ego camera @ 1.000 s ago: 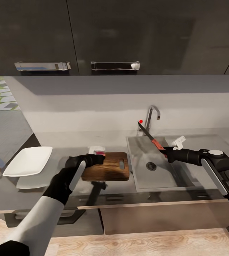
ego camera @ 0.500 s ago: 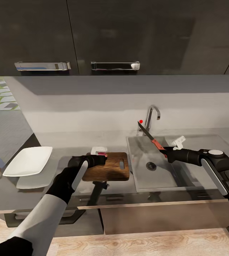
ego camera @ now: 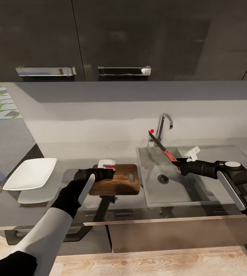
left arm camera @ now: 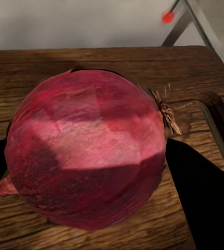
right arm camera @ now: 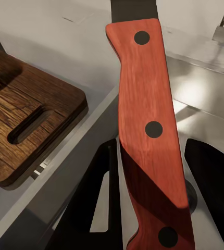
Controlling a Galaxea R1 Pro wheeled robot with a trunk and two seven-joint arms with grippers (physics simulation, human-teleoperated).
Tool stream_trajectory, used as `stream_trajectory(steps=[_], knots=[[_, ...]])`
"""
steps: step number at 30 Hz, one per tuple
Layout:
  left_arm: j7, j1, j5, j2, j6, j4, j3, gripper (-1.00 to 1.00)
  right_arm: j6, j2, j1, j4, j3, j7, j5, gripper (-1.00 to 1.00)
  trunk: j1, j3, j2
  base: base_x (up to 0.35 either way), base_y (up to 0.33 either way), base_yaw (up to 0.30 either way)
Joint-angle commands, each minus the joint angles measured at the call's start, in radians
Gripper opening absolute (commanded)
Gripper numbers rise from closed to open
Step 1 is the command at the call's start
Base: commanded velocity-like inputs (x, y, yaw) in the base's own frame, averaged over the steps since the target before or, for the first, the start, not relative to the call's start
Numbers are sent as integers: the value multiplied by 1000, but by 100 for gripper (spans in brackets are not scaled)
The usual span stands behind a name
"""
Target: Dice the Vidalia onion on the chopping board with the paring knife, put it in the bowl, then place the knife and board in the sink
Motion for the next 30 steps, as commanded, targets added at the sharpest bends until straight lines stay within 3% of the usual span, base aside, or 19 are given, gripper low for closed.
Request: stream_trajectory(steps=[1, 6, 24, 30], knots=[[-3, -6, -1, 0, -3, 14, 1, -100, 7, -1, -1, 0, 1, -1, -6, -100, 1, -2, -2, 0, 0, 0], [-3, -16, -1, 0, -31, 40, 1, -100, 7, -1, -1, 0, 1, -1, -6, -100, 1, -2, -2, 0, 0, 0], [-3, -18, -1, -12, -34, 51, 0, -100, 7, -1, -1, 0, 1, -1, -6, -100, 1, -2, -2, 0, 0, 0], [-3, -36, -1, -20, -46, 108, 0, -100, 7, -1, -1, 0, 1, -1, -6, -100, 1, -2, -2, 0, 0, 0]])
